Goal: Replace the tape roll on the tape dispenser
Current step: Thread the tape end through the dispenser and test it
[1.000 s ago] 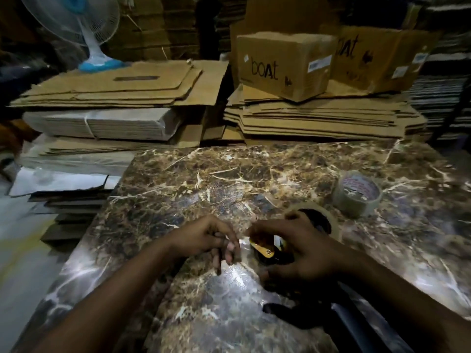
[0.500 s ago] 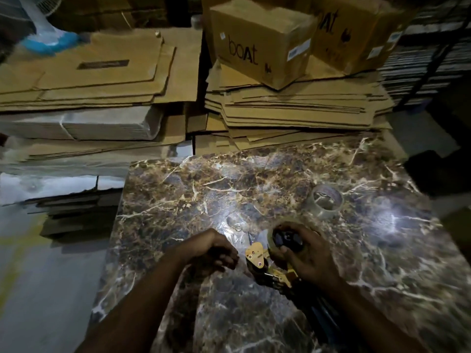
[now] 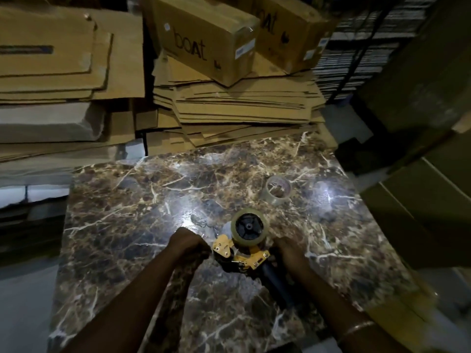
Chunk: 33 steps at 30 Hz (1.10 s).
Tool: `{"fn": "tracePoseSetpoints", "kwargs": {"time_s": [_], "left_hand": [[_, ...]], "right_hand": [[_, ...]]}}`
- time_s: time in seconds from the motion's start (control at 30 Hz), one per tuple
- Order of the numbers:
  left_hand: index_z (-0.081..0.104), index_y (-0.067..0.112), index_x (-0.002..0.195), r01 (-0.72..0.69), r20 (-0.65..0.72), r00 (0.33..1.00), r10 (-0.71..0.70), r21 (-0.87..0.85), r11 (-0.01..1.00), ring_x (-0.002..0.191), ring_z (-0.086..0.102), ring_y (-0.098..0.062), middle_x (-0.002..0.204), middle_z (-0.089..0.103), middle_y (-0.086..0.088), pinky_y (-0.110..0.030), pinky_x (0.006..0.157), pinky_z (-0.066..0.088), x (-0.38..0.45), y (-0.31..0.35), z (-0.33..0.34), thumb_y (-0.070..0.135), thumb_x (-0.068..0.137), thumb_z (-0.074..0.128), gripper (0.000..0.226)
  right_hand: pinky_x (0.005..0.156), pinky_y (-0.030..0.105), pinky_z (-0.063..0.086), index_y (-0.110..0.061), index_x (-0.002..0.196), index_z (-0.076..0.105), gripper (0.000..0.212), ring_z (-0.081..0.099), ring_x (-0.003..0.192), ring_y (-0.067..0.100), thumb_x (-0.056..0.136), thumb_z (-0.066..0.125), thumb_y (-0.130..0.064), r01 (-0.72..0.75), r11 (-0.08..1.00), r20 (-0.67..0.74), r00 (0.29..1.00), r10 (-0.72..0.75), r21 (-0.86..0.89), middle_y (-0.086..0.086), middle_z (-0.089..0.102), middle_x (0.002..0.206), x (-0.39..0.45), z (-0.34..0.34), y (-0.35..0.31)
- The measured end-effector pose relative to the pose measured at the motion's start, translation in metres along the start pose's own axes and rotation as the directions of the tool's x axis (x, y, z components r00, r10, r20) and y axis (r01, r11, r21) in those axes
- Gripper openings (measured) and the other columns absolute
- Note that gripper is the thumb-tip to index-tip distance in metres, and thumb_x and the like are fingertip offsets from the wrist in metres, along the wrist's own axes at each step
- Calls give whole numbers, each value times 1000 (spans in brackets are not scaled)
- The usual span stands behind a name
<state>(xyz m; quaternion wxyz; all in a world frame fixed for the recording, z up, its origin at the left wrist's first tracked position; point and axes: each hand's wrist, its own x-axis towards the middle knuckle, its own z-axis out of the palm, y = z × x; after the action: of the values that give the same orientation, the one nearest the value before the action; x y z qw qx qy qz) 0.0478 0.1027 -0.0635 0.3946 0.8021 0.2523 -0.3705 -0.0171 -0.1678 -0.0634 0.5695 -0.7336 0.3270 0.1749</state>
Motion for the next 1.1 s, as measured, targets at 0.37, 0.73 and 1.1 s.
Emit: {"fn": "tracePoseSetpoints", "kwargs": {"time_s": [0.37, 0.73, 1.1], "left_hand": [[74, -5, 62, 4, -42, 999, -10, -153, 988, 35, 58, -14, 43, 62, -8, -20, 38, 43, 5, 5, 0, -4, 55, 83, 12], [75, 12, 57, -202, -75, 978, 193, -141, 969, 39, 59, -5, 45, 66, 4, -16, 45, 47, 30, 11, -4, -16, 71, 70, 32], [68, 30, 58, -467, -149, 878, 454, -69, 881, 67, 60, -17, 64, 68, -8, -32, 69, 48, 65, 51, 16, 10, 67, 59, 24]], "right_hand": [[84, 52, 43, 14, 127, 55, 113, 51, 92, 43, 78, 47, -87, -367, 930, 613, 733, 295, -10, 41, 49, 112, 15, 2, 45], [48, 29, 26, -3, 78, 65, 92, 34, 45, 21, 74, 40, -91, -289, 953, 574, 796, 190, 86, 11, 43, 59, 6, 7, 19], [52, 32, 36, 8, 79, 60, 114, 47, 49, 23, 56, 43, -102, 138, 990, 256, 958, -126, -28, 14, 53, 56, 12, -6, 9]]}}
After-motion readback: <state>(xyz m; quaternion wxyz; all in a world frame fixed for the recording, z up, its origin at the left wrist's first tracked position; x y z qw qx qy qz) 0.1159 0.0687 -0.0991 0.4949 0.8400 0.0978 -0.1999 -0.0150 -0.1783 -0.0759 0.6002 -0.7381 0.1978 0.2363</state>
